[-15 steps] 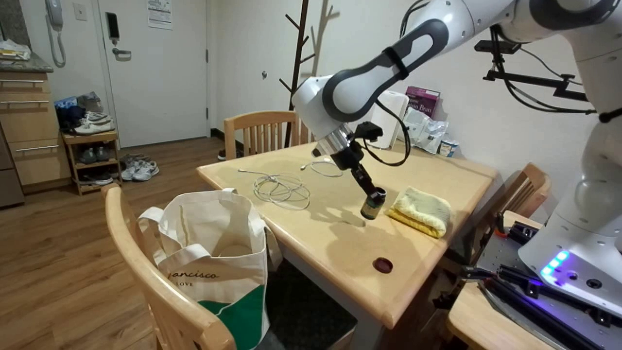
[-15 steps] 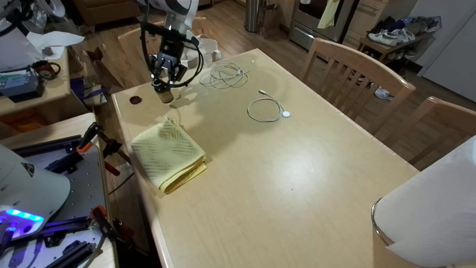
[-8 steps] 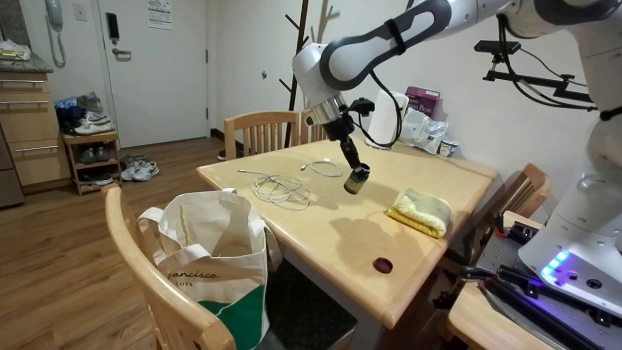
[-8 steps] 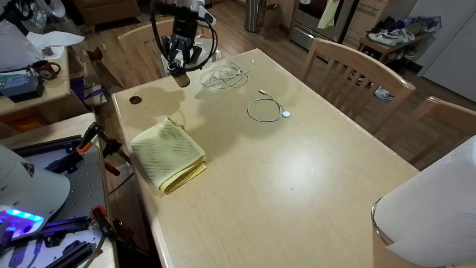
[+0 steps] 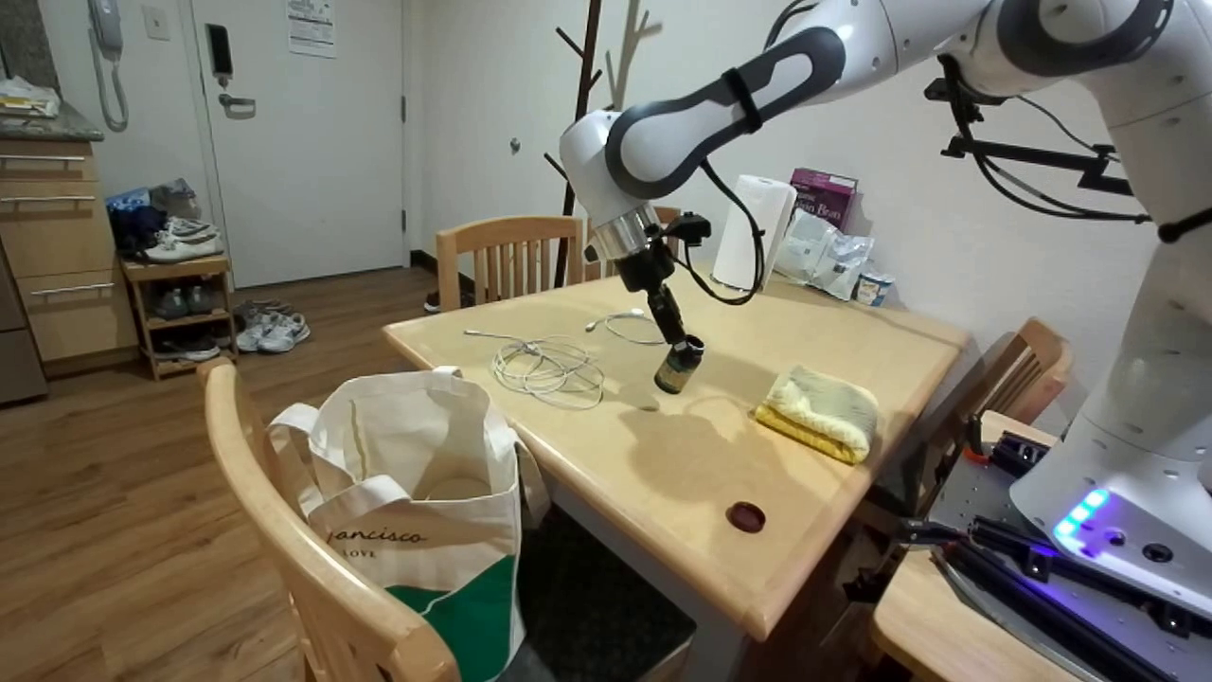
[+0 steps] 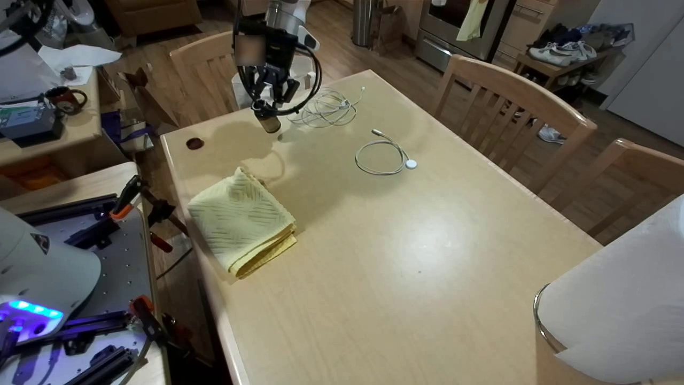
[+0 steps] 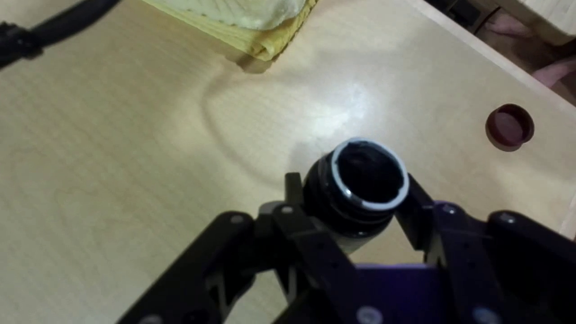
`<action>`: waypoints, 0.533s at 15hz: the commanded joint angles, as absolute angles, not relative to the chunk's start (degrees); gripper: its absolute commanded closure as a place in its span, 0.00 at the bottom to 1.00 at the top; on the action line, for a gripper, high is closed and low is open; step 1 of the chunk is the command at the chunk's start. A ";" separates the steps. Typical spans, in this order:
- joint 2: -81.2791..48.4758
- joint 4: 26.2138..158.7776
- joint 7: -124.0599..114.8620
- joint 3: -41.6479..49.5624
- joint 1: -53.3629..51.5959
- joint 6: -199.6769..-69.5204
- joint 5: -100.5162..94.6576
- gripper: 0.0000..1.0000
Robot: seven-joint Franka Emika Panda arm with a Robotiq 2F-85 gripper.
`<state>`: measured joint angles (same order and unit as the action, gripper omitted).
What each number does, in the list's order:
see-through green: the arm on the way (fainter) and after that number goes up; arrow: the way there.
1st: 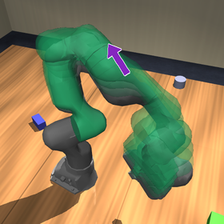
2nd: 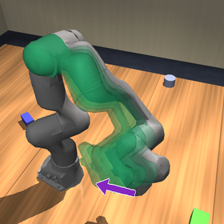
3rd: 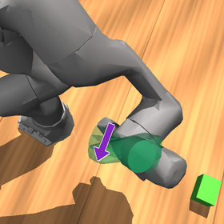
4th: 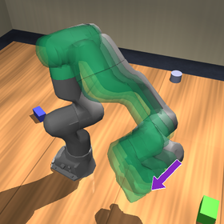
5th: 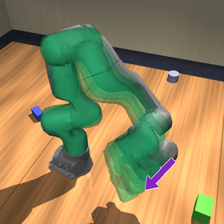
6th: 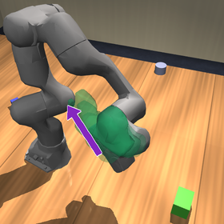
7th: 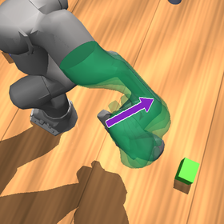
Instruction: Close the bottle with the lid, wipe the table with the yellow cloth, and move the bottle forward
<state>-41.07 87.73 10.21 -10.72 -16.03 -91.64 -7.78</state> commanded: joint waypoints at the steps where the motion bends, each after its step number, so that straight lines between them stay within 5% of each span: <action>1: -45.57 80.81 13.24 -11.43 -15.07 -89.45 -6.25 0.73; 8: -50.04 71.45 10.16 -8.48 -17.66 -77.66 -10.26 0.73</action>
<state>-47.73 76.52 11.51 -9.52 -16.42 -83.89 -8.27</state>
